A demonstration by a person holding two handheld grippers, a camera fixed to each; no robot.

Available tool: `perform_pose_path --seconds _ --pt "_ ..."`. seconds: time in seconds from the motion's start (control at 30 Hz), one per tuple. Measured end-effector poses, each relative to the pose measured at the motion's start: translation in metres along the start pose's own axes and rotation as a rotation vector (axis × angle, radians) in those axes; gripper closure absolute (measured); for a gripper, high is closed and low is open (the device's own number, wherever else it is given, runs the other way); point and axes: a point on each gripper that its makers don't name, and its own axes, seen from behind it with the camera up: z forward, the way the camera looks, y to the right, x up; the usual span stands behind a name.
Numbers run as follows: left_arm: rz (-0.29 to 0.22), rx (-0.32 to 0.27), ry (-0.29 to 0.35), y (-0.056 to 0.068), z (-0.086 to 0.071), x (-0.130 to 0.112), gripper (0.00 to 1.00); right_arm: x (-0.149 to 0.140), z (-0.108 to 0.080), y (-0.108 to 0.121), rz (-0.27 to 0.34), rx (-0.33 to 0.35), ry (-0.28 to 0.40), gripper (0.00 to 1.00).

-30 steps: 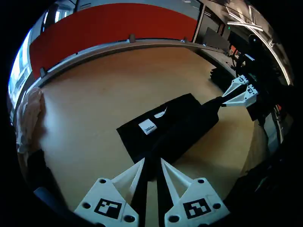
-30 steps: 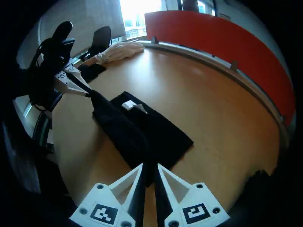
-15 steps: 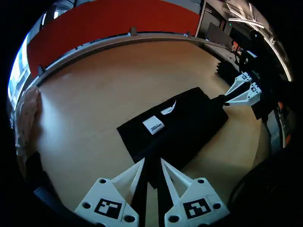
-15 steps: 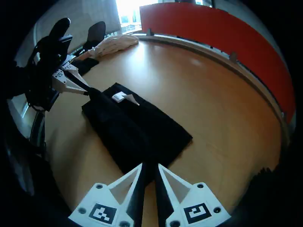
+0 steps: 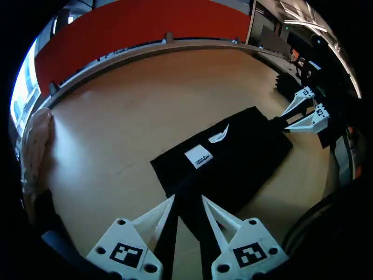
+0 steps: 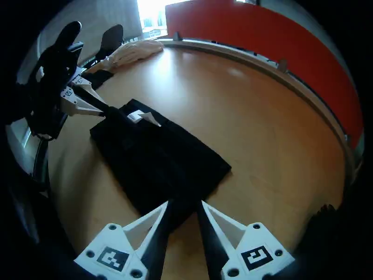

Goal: Fold towel

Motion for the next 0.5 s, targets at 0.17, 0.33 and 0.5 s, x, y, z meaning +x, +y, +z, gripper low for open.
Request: perform_pose_path --seconds 0.17,0.33,0.5 --pt "0.006 0.022 -0.01 -0.005 0.002 -0.002 0.67 -0.002 0.002 0.009 -0.002 -0.028 -0.002 0.43" --pt "0.014 0.037 -0.006 -0.009 0.003 0.0 0.66 -0.002 0.004 0.016 -0.011 -0.051 0.001 0.4" --pt "0.02 0.049 -0.006 -0.013 0.004 0.001 0.66 0.0 0.007 0.023 -0.013 -0.074 0.01 0.35"
